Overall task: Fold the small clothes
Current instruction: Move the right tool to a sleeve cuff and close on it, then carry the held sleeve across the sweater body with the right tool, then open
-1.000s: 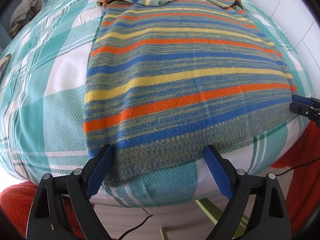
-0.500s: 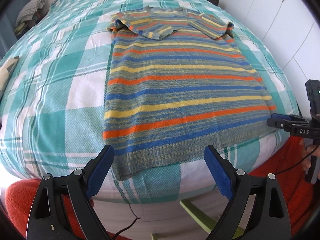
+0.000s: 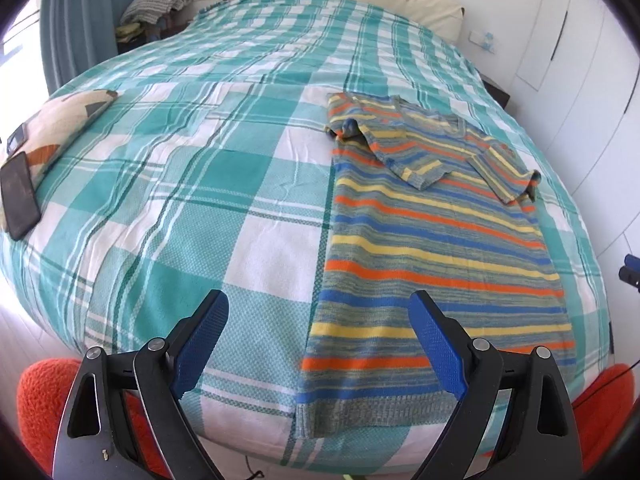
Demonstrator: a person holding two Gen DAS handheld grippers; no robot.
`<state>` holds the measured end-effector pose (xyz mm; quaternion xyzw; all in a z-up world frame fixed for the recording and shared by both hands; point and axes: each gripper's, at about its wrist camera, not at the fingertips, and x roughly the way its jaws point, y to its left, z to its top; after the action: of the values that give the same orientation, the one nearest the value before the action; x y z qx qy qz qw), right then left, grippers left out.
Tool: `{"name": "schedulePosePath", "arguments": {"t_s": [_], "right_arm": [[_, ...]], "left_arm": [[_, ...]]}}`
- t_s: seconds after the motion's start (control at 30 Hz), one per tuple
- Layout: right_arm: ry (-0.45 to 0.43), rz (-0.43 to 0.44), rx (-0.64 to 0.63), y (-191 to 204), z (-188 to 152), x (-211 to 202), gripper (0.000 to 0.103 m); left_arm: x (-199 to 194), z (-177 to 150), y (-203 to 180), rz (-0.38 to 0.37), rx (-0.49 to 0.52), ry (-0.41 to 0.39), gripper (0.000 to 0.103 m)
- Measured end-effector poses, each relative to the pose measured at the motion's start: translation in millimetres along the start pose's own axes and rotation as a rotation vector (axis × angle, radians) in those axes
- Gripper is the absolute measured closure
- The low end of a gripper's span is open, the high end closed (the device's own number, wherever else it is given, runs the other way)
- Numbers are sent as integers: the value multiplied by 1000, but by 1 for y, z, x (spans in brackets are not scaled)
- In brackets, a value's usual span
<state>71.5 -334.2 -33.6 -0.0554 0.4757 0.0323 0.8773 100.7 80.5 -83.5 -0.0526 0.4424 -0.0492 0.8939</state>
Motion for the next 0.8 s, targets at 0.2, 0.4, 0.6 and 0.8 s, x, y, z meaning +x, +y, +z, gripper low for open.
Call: {"name": "schedulePosePath", "arguments": {"t_s": [0.2, 0.4, 0.6, 0.8], "right_arm": [[-42, 109, -262, 37, 78, 51, 38], [-10, 93, -401, 85, 121, 162, 39], [44, 108, -205, 60, 151, 236, 72], [-148, 188, 271, -66, 157, 179, 99]], "left_arm": [[22, -19, 2, 89, 60, 18, 11], [24, -20, 6, 118, 71, 15, 11], [36, -19, 14, 121, 32, 64, 11], [34, -20, 14, 119, 29, 57, 11]]}}
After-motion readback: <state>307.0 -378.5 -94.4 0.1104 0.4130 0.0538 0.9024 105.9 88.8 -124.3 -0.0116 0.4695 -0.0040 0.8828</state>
